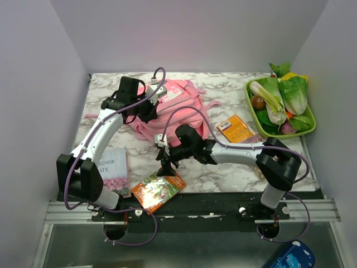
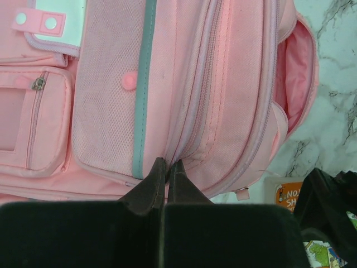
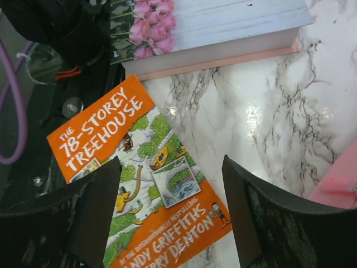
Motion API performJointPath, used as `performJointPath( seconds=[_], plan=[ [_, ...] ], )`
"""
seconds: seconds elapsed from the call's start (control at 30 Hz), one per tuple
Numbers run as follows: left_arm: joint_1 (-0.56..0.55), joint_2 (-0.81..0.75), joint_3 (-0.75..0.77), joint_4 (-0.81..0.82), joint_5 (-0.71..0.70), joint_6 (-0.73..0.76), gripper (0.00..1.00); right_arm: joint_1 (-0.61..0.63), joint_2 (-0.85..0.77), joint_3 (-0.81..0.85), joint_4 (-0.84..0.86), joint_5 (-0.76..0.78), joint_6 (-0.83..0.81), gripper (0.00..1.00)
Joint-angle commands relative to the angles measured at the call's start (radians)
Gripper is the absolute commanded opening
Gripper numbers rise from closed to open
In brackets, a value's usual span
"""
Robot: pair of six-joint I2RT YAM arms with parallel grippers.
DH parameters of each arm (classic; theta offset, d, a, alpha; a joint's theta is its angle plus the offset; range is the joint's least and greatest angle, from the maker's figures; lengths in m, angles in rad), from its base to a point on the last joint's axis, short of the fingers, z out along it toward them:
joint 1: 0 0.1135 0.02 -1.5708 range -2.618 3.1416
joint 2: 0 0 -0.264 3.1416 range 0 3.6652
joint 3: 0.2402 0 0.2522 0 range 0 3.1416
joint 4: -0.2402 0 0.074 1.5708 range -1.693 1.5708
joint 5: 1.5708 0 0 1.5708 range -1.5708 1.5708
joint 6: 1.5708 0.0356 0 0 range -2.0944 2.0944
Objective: Pack the student bag
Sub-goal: Pick up the book from the center of the board.
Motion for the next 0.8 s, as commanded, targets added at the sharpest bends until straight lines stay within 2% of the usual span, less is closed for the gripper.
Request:
performJointPath(
  seconds=[0.0, 0.2, 0.53, 0.63, 0.73, 0.77],
  plan=[
    [0.028, -0.018, 0.014, 0.063, -0.043, -0.004, 0.00, 0.016, 0.115, 0.118, -0.198, -0.096, -0.186, 0.82],
    [0.045, -0.021, 0.017, 0.057, -0.028, -0.001, 0.00, 0.036, 0.233, 0.235, -0.341, -0.067, -0.274, 0.82],
    [0.063, -0.027, 0.014, 0.056, -0.023, -0.002, 0.00, 0.068, 0.296, 0.227, -0.391, 0.082, -0.349, 0.81],
    [0.065, -0.025, 0.011, 0.063, -0.018, -0.010, 0.00, 0.081, 0.249, 0.177, -0.378, 0.106, -0.317, 0.73],
    [0.066, -0.025, 0.003, 0.070, -0.014, -0.016, 0.00, 0.096, 0.187, 0.082, -0.314, 0.154, -0.277, 0.60],
    [0.066, -0.024, 0.008, 0.069, -0.014, -0.022, 0.00, 0.105, 0.180, 0.063, -0.303, 0.171, -0.271, 0.52]
  ],
)
